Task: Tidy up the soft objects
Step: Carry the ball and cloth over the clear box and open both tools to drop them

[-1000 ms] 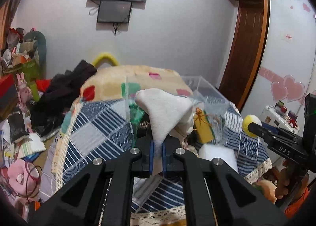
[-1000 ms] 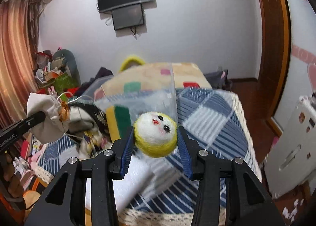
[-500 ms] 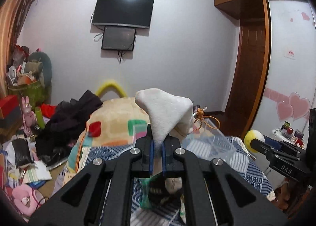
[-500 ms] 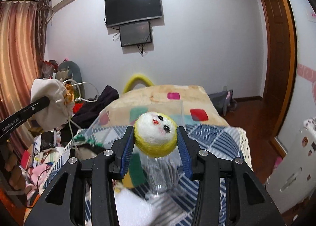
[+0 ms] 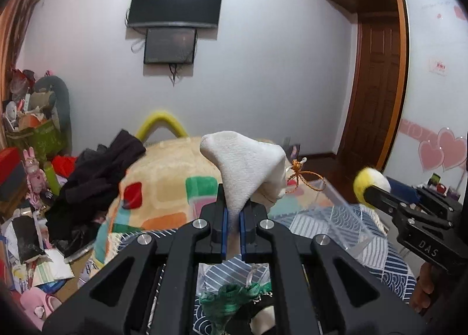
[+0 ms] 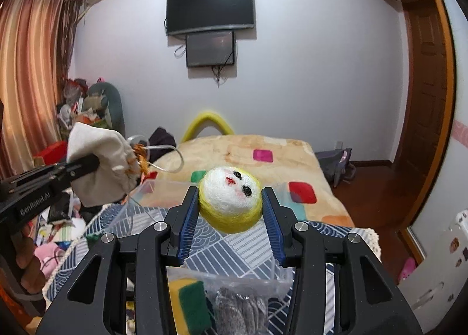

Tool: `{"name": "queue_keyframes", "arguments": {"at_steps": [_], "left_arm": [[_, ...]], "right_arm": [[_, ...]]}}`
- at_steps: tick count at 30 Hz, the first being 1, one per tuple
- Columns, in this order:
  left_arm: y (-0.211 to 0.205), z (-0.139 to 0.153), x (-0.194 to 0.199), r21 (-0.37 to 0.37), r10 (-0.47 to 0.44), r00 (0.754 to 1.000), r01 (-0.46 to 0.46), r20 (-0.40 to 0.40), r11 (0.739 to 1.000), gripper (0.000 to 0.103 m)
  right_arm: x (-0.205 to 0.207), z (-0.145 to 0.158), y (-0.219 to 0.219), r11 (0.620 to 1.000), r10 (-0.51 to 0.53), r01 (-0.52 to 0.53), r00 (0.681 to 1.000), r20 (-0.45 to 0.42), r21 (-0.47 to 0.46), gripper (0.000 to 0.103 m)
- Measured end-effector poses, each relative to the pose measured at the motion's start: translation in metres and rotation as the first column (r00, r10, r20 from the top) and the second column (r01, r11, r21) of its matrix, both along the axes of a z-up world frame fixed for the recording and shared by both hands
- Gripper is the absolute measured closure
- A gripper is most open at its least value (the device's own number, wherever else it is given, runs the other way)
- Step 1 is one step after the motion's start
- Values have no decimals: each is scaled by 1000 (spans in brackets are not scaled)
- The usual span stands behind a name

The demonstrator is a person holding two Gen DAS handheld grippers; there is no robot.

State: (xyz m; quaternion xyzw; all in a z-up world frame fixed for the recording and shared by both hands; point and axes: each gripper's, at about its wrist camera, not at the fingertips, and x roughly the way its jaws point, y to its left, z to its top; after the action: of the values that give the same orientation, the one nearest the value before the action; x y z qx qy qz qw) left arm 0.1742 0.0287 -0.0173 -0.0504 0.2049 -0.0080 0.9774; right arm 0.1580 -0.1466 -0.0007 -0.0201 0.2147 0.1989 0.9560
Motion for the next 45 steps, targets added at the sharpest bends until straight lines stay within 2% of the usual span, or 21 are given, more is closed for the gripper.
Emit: {"name": "queue_keyframes", "arguments": {"at_steps": [4, 9, 13, 18, 21, 22, 25, 27, 30, 32, 34, 39, 45], "left_arm": [[-4, -18, 24, 11, -19, 996, 20, -89, 1000, 98], [-15, -43, 45, 13, -62, 976, 66, -208, 998, 98], [-21, -53, 55, 35, -75, 964, 87, -253, 996, 98], [-24, -60, 59, 43, -76, 952, 93, -296, 995, 97], [-19, -62, 58, 18, -66, 947, 75, -315, 997, 82], [-19, -61, 58, 14, -65, 947, 73, -316, 997, 74], [-16, -55, 51, 17, -55, 955, 63, -291, 998, 61], [-16, -46, 43, 30, -51, 966, 60, -254, 998, 55], [-17, -30, 28, 55, -52, 979, 63, -195, 996, 38], [-18, -18, 15, 65, -47, 988, 57, -149, 996, 21], [-17, -8, 3, 80, -33, 994, 42, -108, 996, 14], [-8, -2, -25, 84, -9, 997, 15, -75, 996, 9], [-2, -22, -51, 115, 5, 995, 6, -98, 993, 8]], "right_arm": [[12, -15, 7, 999, 14, -16, 999, -50, -37, 63], [27, -30, 12, 995, 37, -49, 991, -132, -88, 63], [35, -42, 17, 989, 40, -67, 979, -199, -135, 63], [41, -47, 17, 986, 24, -64, 970, -241, -156, 61], [41, -43, 12, 990, 19, -54, 968, -249, -134, 59], [40, -41, 10, 990, 21, -54, 970, -244, -129, 57], [32, -31, 7, 992, 23, -48, 979, -204, -117, 40], [28, -25, 6, 993, 21, -41, 984, -175, -113, 39], [17, -12, 2, 995, 22, -35, 991, -135, -95, 39], [11, -5, 2, 996, 21, -31, 994, -111, -85, 37], [2, 1, -1, 997, 21, -27, 996, -86, -73, 36], [-12, 5, -8, 998, 33, -35, 998, -60, -44, 33], [-27, -9, -11, 998, 50, -53, 995, -83, -40, 31]]}}
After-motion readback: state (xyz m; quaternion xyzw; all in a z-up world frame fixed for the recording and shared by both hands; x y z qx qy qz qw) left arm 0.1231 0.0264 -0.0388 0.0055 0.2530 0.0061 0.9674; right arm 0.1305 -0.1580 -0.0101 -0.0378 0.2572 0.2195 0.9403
